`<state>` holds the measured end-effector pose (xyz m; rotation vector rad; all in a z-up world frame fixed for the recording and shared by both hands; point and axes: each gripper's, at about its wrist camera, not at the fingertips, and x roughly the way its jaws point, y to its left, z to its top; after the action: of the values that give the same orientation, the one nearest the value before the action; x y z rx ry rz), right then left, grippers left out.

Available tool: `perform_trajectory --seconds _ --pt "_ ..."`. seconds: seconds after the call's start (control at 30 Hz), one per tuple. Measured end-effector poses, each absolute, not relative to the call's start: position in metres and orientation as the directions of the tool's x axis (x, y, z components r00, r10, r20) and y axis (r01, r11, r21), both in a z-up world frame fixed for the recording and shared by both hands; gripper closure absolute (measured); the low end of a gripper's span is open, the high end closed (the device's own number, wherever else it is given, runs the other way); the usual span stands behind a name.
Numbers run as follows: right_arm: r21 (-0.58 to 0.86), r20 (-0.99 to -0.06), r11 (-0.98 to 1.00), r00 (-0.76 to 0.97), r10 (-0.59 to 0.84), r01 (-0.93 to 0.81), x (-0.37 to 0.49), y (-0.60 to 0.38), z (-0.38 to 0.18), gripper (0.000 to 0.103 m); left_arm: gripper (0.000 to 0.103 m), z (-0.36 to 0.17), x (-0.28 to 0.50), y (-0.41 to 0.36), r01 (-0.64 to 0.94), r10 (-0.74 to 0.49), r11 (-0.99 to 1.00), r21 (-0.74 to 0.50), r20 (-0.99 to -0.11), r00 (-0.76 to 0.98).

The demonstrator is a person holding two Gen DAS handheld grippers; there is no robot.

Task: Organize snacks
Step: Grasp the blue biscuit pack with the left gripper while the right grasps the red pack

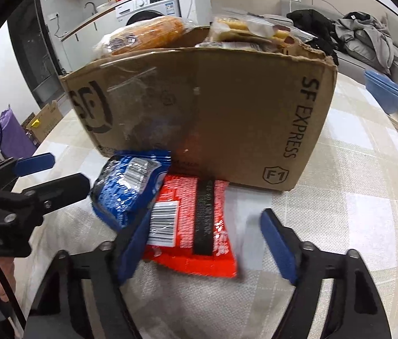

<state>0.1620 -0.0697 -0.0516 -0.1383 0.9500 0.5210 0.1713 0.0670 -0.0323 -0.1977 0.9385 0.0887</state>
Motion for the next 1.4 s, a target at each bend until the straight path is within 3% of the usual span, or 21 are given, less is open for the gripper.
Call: perform_trajectory --seconds 0.1,0.23,0.6,1.07,1.33,1.4 --pt "0.132 -0.799 0.853 0.455 0.393 -0.505 0.156 -0.071 -0.050 0.049 0.001 -0.032 0.171 0.065 -0.157 -0.014 0.979 -0.132 -0.807 0.590" --pt "0.149 -0.792 0.845 0.450 0.413 -0.513 0.154 -0.081 -0.044 0.054 0.001 -0.031 0.171 0.061 -0.150 -0.018 0.980 -0.132 -0.806 0.592" --pt "0.164 -0.785 0.858 0.462 0.412 -0.487 0.153 -0.102 -0.042 0.057 0.001 -0.034 0.175 0.043 -0.091 -0.067 0.985 -0.147 -0.811 0.582" --pt "0.149 -0.786 0.876 0.483 0.387 -0.459 0.150 -0.114 -0.041 0.057 0.002 -0.048 0.192 -0.003 0.049 -0.059 0.998 -0.038 -0.838 0.543" --pt "0.159 -0.783 0.890 0.495 0.378 -0.427 0.147 -0.129 -0.043 0.057 0.042 -0.060 0.202 -0.018 0.094 -0.080 0.995 -0.036 -0.851 0.520" --pt "0.161 -0.782 0.891 0.496 0.378 -0.425 0.147 -0.129 -0.042 0.057 0.046 -0.059 0.202 -0.020 0.105 -0.090 0.994 -0.040 -0.848 0.523"
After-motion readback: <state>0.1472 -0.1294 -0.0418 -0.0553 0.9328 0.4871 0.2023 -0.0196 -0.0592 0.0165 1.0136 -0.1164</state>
